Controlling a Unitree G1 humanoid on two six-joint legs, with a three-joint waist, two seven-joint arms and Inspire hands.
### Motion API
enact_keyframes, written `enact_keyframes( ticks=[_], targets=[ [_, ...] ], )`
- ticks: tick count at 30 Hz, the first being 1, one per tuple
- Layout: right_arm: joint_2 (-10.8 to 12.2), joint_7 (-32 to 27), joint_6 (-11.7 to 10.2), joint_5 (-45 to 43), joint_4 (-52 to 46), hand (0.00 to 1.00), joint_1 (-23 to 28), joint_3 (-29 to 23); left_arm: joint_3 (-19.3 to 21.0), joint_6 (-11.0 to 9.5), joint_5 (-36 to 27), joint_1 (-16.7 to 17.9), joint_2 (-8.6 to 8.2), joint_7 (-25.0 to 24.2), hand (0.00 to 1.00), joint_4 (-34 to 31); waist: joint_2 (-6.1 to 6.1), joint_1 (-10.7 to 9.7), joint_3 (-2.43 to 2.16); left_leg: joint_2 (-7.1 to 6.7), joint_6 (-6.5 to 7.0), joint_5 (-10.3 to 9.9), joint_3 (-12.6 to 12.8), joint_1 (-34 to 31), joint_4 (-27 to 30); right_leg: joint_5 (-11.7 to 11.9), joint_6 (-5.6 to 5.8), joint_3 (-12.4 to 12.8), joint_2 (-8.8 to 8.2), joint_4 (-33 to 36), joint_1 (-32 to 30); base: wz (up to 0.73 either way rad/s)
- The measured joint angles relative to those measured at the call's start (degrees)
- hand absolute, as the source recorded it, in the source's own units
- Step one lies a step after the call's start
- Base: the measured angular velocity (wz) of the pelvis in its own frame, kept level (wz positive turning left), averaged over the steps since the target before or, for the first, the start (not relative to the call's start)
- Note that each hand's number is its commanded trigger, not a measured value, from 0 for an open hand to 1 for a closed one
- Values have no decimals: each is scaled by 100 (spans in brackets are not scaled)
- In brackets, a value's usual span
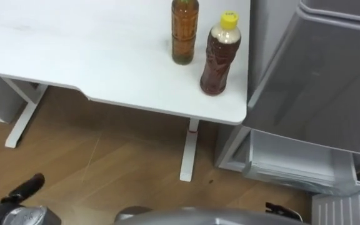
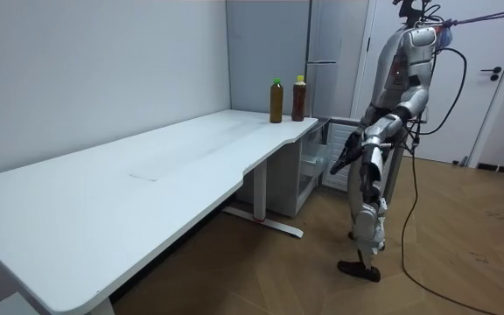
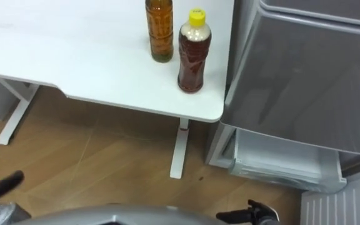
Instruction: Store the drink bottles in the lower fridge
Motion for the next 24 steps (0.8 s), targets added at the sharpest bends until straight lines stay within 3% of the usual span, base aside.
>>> enact_keyframes(
  ticks=[3, 5, 11, 13, 21, 24],
  targets=[
    [5, 0, -66, -6, -64, 0, 88, -9, 6, -59, 29, 2, -1, 432, 0, -756, 1, 7, -4, -11, 0, 1, -31, -18, 2, 4, -2, -3, 2, -4, -1, 0],
    [5, 13, -151, -7, -103, 0, 109, -12, 15, -210, 385, 3, 10, 609, 0, -1344, 2, -2, -4, -14, 1, 0, -39, -15, -2, 4, -2, -12, -2, -10, 0, 0],
    [-7, 28, -269, -348, -117, 0, 103, -77, -39, -404, 1052, -134, 90, 741, 0, -2935, 35, -67, -1, -18, 1, -1, -54, -10, -12, 4, -1, -15, -2, -20, 3, 0],
    [-9, 45, -313, -341, -117, 0, 122, -125, -167, -449, 1238, -135, 209, 606, 0, -3365, 65, -131, 5, -21, 1, -1, -53, -13, -9, 3, -1, -16, -2, -27, 6, 0],
    [-15, 186, -381, -293, -92, 0, 92, -125, -537, -449, 1344, -151, 215, -304, 0, -4730, 73, -263, 18, -20, 2, 0, -40, -9, 2, 3, -1, 13, -5, -20, -3, -1],
    [-29, 234, -433, -301, -34, 0, 49, -126, -772, -449, 1345, -336, 224, -765, 0, -4945, 86, -297, 30, -21, 2, 0, -46, -10, 4, 3, 1, 14, -6, -21, -2, 0]
  ],
)
